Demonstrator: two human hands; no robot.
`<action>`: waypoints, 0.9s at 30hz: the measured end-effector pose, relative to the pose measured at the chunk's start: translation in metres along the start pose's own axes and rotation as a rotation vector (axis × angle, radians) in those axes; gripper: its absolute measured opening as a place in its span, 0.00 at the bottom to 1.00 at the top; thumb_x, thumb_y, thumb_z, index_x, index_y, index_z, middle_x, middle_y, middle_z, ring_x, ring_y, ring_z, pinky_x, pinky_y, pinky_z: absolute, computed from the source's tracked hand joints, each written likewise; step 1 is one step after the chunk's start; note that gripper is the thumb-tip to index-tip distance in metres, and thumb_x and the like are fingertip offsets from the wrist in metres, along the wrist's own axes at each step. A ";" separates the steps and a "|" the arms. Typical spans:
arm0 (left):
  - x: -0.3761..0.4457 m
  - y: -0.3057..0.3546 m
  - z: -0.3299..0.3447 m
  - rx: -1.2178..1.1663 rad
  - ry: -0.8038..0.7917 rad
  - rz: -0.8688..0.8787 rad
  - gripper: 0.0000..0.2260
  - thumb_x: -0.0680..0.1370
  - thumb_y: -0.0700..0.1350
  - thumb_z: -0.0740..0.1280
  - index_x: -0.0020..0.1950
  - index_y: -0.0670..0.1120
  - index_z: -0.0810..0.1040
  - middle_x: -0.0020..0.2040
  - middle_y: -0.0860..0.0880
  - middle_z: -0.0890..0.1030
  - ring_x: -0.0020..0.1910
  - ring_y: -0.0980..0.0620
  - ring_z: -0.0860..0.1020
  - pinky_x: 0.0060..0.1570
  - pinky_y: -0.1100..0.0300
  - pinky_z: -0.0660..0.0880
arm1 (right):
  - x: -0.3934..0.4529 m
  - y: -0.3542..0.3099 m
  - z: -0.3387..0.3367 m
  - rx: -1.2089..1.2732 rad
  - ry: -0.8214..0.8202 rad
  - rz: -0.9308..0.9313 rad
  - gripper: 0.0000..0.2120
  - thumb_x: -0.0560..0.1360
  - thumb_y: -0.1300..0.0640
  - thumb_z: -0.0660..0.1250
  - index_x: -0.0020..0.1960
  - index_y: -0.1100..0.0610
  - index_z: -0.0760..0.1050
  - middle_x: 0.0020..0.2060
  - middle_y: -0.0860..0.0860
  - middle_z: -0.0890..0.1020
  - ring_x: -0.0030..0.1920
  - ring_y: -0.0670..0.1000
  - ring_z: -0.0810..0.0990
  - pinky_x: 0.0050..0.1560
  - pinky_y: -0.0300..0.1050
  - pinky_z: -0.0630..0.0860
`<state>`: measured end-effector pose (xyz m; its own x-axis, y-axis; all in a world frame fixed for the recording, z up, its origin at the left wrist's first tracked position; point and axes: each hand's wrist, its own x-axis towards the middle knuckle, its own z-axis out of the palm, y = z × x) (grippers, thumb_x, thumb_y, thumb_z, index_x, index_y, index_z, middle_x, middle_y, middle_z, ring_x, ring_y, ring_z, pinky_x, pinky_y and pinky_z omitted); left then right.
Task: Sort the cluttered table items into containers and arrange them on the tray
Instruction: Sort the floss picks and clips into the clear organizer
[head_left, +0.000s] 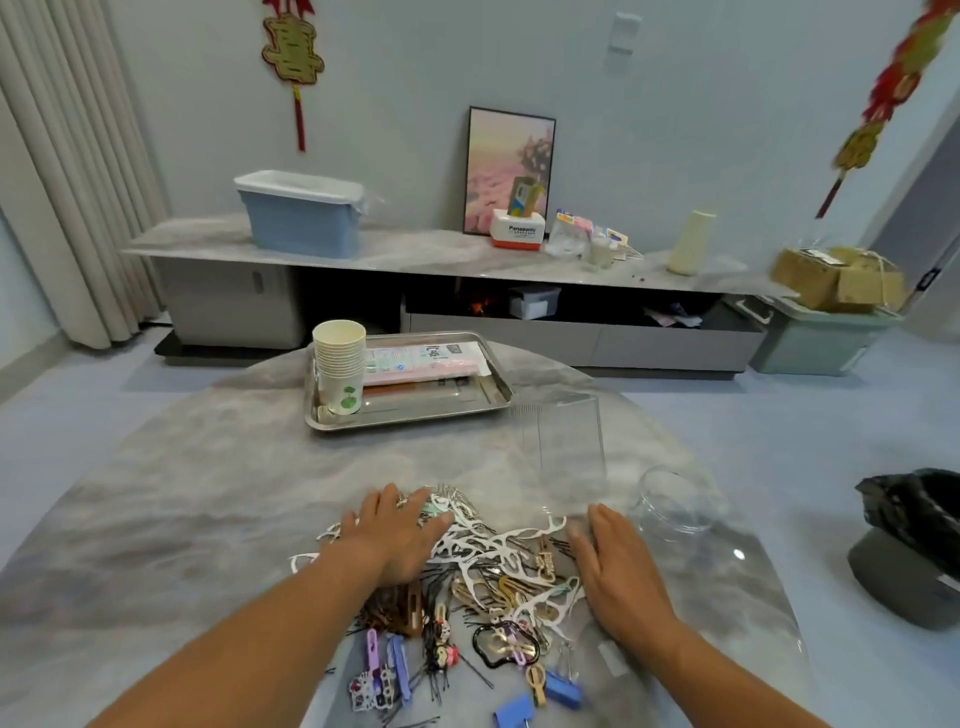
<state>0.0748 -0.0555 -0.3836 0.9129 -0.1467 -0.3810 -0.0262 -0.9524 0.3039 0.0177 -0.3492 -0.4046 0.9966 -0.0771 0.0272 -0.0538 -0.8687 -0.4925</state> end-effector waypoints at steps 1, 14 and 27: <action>-0.001 0.005 0.005 -0.003 0.020 0.004 0.33 0.80 0.70 0.42 0.82 0.60 0.43 0.83 0.47 0.42 0.81 0.42 0.40 0.77 0.37 0.41 | -0.002 0.005 0.001 0.000 -0.015 -0.001 0.38 0.80 0.30 0.44 0.73 0.58 0.66 0.72 0.54 0.71 0.73 0.55 0.68 0.74 0.57 0.65; -0.017 0.044 0.040 -0.184 0.392 0.125 0.28 0.83 0.66 0.43 0.82 0.58 0.52 0.83 0.52 0.52 0.82 0.53 0.48 0.80 0.48 0.44 | -0.007 -0.044 0.023 0.205 -0.303 -0.228 0.38 0.76 0.24 0.46 0.81 0.41 0.56 0.80 0.39 0.58 0.79 0.38 0.54 0.80 0.45 0.53; 0.039 0.041 0.026 -0.059 0.209 0.232 0.27 0.85 0.59 0.43 0.83 0.54 0.45 0.83 0.52 0.43 0.81 0.55 0.39 0.78 0.53 0.36 | 0.053 -0.041 0.038 -0.009 -0.232 -0.325 0.42 0.76 0.24 0.38 0.83 0.45 0.49 0.81 0.42 0.51 0.80 0.40 0.46 0.80 0.44 0.44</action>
<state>0.0984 -0.1074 -0.4085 0.9495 -0.2941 -0.1093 -0.2254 -0.8817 0.4144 0.0748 -0.2992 -0.4162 0.9492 0.3143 -0.0170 0.2674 -0.8337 -0.4831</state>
